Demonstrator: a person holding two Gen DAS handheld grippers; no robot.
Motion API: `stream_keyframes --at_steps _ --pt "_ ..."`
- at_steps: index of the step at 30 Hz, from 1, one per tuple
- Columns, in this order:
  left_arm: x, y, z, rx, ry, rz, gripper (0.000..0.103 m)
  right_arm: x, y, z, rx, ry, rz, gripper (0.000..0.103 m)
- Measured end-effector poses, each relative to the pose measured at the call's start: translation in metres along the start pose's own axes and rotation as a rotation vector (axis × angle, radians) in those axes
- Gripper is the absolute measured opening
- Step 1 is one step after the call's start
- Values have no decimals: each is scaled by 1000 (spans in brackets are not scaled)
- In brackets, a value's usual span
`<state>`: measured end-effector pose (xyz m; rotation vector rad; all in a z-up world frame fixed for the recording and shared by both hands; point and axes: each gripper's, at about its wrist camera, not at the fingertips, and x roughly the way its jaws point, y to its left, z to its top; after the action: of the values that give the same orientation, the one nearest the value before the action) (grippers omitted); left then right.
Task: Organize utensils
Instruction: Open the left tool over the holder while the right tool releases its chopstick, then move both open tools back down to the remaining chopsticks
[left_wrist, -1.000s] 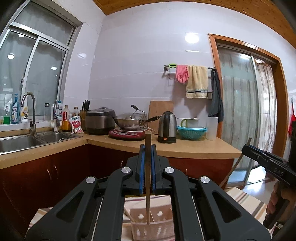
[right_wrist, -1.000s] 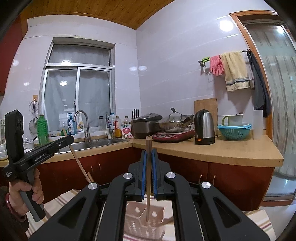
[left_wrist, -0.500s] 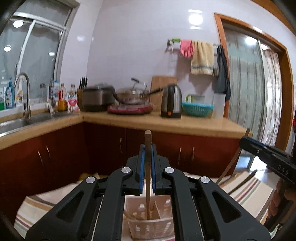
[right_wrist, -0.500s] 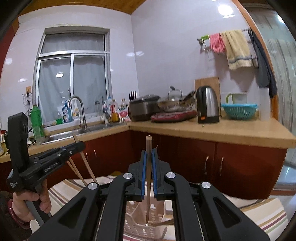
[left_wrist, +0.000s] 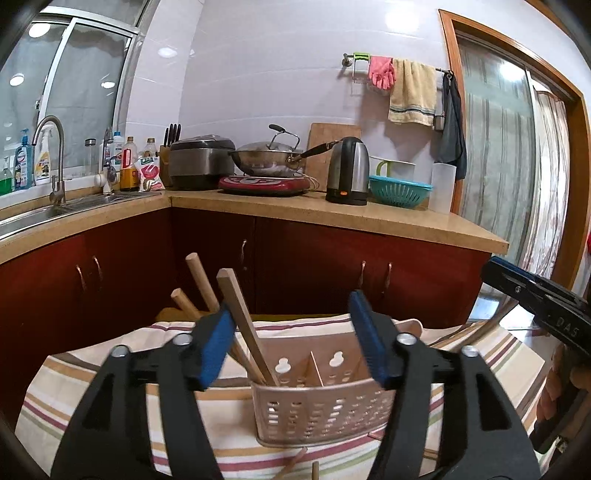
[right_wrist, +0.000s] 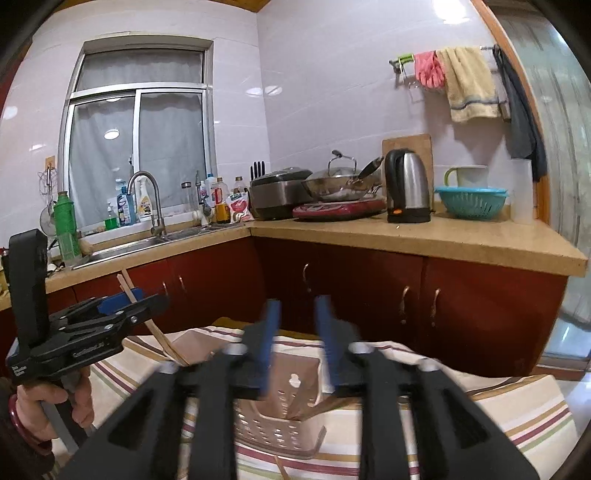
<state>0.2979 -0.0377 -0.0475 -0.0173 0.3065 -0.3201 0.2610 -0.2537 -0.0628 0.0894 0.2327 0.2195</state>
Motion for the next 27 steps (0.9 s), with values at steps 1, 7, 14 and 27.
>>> stream_keyframes --at_steps 1,7,14,27 --pt "-3 0 0 0 1 0 67 -5 1 1 -5 -11 -9 46" --pt "-27 -6 -5 2 -3 11 80 -33 2 4 -17 -22 -30 51" --pt "-65 -14 -26 -2 8 30 83 -81 -3 -15 -10 -11 -59 51" --pt "-140 -31 -122 21 91 112 83 -141 -22 -133 21 189 -126 50"
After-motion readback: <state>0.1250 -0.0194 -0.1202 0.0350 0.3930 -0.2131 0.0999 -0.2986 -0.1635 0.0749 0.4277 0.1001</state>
